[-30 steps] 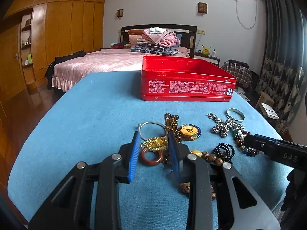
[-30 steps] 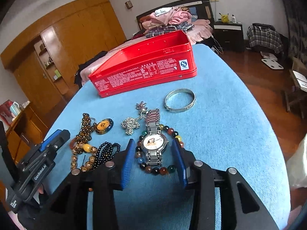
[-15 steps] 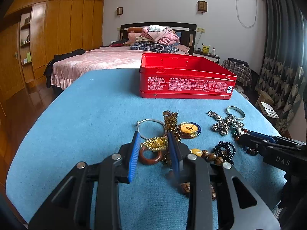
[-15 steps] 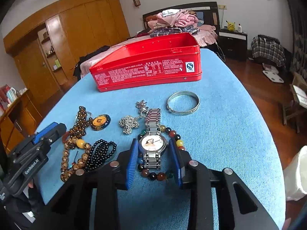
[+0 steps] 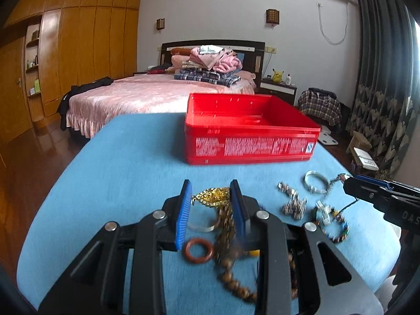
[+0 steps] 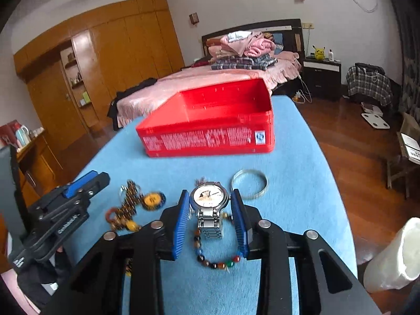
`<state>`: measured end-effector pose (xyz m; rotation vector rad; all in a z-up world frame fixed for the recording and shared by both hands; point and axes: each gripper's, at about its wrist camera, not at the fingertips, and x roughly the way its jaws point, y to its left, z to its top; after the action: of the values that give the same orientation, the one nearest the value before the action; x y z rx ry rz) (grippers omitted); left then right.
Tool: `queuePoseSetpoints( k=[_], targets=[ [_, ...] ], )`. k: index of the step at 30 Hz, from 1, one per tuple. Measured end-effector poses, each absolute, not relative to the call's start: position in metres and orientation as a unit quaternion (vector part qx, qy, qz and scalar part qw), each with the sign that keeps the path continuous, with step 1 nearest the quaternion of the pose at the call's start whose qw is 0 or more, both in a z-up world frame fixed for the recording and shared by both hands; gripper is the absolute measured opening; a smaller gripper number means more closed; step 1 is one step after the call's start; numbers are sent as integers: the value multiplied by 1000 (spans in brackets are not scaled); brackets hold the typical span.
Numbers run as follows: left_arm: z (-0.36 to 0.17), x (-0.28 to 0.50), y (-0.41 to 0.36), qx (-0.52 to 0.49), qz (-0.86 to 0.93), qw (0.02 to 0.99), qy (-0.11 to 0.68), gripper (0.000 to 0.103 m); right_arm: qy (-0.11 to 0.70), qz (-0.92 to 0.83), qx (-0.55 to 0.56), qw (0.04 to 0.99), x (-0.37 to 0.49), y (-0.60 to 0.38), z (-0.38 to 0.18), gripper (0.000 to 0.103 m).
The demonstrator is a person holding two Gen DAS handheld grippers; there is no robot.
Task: Organize jewelry
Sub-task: 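Carry both pieces over the red tin and open both grippers to drop them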
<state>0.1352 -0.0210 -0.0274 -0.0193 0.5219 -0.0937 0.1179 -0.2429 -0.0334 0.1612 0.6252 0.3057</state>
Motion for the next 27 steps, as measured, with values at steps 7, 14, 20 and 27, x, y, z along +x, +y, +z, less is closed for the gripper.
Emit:
queuePoseSetpoints(
  k=[7, 14, 20, 27],
  targets=[
    [-5, 161, -25, -17, -53, 969, 240, 28, 278, 159, 77, 944, 128, -247, -5, 32],
    [21, 200, -36, -26, -62, 973, 221, 28, 244, 165, 69, 953, 160, -249, 29, 32],
    [36, 248, -49, -27, -65, 974, 216, 28, 226, 162, 82, 957, 203, -253, 42, 32],
    [21, 305, -61, -26, -70, 964, 257, 28, 241, 168, 99, 951, 263, -252, 27, 32]
  ],
)
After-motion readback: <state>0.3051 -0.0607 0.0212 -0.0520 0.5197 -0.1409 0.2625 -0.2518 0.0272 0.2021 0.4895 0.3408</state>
